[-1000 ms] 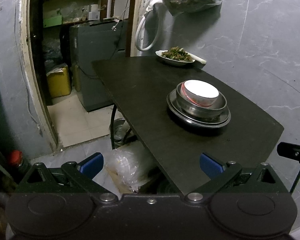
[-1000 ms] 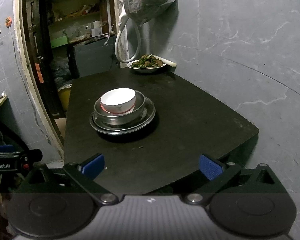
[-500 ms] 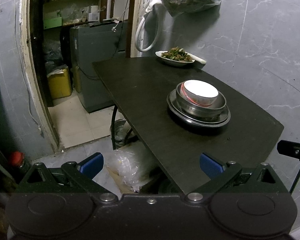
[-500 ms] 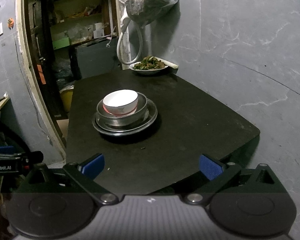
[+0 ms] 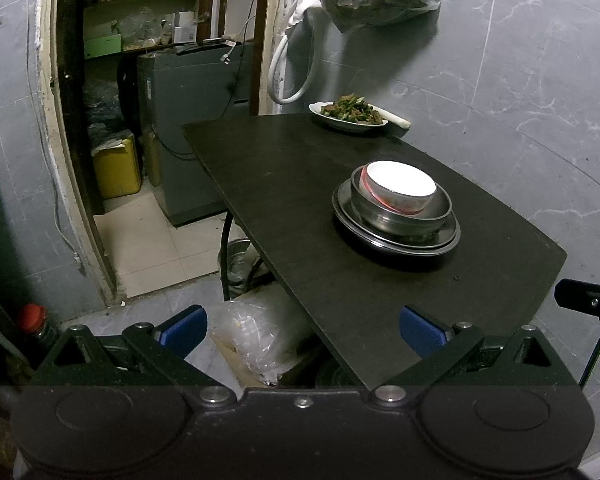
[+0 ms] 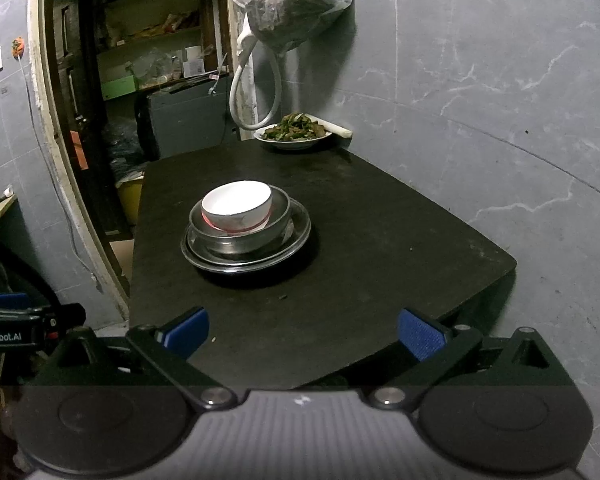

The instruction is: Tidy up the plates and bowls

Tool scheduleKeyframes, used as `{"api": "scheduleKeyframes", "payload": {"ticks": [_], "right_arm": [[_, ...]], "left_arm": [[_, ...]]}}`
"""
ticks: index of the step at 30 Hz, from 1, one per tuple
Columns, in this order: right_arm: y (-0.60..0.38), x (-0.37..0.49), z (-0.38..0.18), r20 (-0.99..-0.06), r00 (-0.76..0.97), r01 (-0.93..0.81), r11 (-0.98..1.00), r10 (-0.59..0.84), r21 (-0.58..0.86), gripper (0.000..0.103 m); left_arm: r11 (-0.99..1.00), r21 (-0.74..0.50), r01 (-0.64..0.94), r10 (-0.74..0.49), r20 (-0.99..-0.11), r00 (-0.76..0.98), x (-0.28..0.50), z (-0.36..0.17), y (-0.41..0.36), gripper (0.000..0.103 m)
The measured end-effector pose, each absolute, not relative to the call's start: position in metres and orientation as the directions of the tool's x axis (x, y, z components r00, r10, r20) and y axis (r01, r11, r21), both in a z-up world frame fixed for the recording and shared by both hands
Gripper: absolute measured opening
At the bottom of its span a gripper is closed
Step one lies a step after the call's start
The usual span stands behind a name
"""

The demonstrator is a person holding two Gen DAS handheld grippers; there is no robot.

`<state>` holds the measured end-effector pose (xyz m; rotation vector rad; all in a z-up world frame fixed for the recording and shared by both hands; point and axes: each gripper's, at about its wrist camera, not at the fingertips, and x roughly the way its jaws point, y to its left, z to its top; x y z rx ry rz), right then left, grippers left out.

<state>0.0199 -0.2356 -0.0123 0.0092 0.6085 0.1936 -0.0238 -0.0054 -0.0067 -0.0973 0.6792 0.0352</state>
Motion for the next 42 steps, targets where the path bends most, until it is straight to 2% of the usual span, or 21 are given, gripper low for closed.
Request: {"api": "scheduleKeyframes", "payload": {"ticks": [30, 42], "right_arm": [[-0.234, 0.021, -0.012, -0.564, 0.807, -0.171, 0.984, 0.173, 0.056, 0.103], [-0.24, 0.027, -0.013, -0.562, 0.808, -0.172, 0.983, 0.179, 0.066, 0.103]], "left_arm": [[0.995, -0.083, -0.05, -0.013, -0.626, 0.78, -0.018, -0.008, -0.003, 0.102], [0.999, -0.045, -0.022, -0.011, -0.628, 0.778, -0.018, -0.005, -0.016, 0.102]]}}
